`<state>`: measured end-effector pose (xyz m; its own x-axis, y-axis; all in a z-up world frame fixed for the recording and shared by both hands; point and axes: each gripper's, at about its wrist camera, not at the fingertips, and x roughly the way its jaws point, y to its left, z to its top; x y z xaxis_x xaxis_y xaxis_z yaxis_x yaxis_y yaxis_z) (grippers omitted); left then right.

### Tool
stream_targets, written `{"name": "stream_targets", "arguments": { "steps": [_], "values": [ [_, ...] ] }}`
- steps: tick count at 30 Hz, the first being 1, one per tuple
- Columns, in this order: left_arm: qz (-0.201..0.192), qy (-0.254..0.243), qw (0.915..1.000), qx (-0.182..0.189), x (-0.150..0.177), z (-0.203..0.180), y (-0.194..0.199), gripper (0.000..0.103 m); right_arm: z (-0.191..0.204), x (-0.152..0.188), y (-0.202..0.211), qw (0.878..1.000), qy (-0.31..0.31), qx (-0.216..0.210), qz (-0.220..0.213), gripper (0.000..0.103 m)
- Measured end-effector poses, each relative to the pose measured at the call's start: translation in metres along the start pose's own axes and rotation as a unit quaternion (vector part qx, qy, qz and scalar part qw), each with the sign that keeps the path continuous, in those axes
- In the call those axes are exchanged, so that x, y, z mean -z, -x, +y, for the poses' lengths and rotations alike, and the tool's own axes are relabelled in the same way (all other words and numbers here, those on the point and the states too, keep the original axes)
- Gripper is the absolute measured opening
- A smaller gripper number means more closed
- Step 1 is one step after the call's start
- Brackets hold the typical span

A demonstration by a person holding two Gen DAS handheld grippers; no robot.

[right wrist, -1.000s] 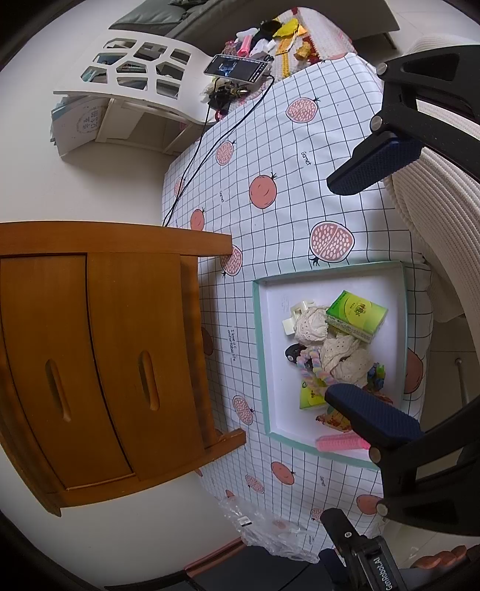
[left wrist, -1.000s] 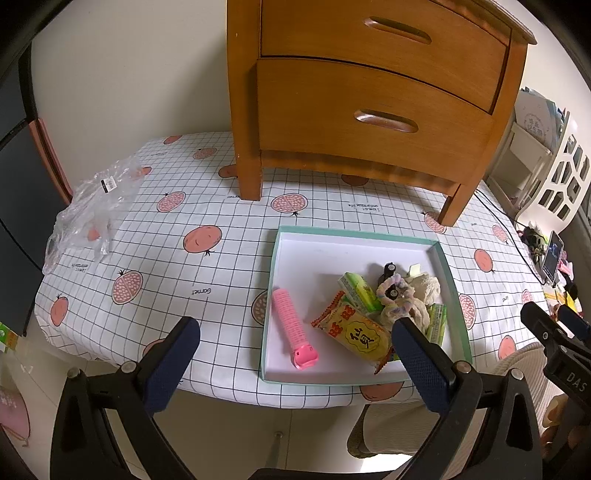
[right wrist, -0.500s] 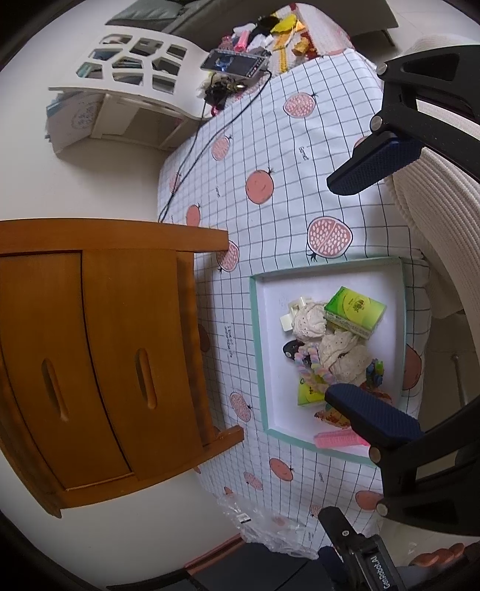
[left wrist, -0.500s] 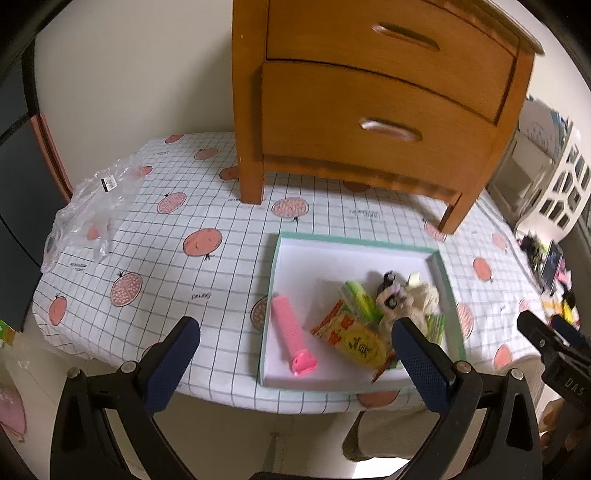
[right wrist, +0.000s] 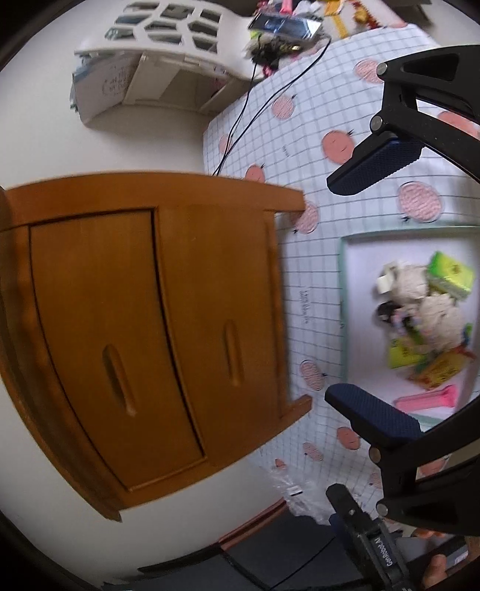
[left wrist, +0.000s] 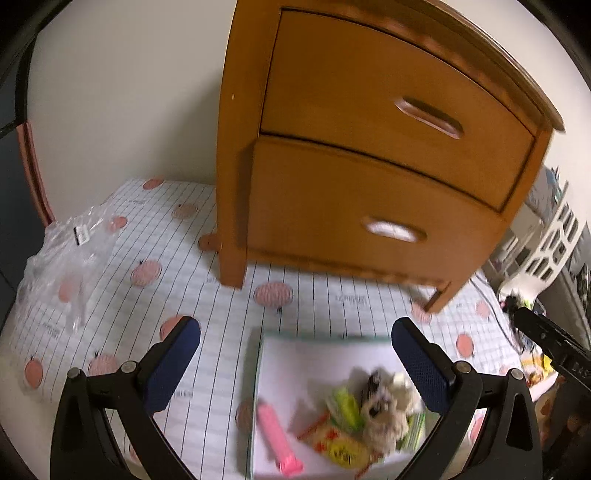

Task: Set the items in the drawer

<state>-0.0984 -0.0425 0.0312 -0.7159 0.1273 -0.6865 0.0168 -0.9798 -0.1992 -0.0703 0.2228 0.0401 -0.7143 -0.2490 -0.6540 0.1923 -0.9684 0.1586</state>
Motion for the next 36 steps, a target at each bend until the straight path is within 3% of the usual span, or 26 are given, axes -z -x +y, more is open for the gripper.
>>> {"name": "stream_targets", "arguments": {
  "steps": [11,14,20,29,36],
  "values": [
    [-0.025,0.022,0.9993,0.019,-0.080,0.030,-0.045,0.103,-0.024,-0.070,-0.046,1.000,-0.001,-0.013,-0.019,0.103],
    [-0.015,0.014,0.9994,0.028,-0.096,0.031,-0.057,0.103,-0.033,-0.087,-0.057,1.000,-0.009,-0.018,-0.020,0.103],
    [-0.006,0.017,0.9996,0.021,-0.112,0.035,-0.076,0.103,-0.049,-0.113,-0.080,1.000,0.001,-0.020,-0.014,0.103],
    [0.005,0.007,0.9953,0.096,-0.126,0.032,-0.095,0.103,-0.061,-0.140,-0.119,0.998,0.009,-0.055,0.007,0.103],
    [0.009,0.006,0.9929,0.118,-0.134,0.034,-0.097,0.103,-0.048,-0.152,-0.137,0.997,0.037,-0.067,0.017,0.103]
  ]
}}
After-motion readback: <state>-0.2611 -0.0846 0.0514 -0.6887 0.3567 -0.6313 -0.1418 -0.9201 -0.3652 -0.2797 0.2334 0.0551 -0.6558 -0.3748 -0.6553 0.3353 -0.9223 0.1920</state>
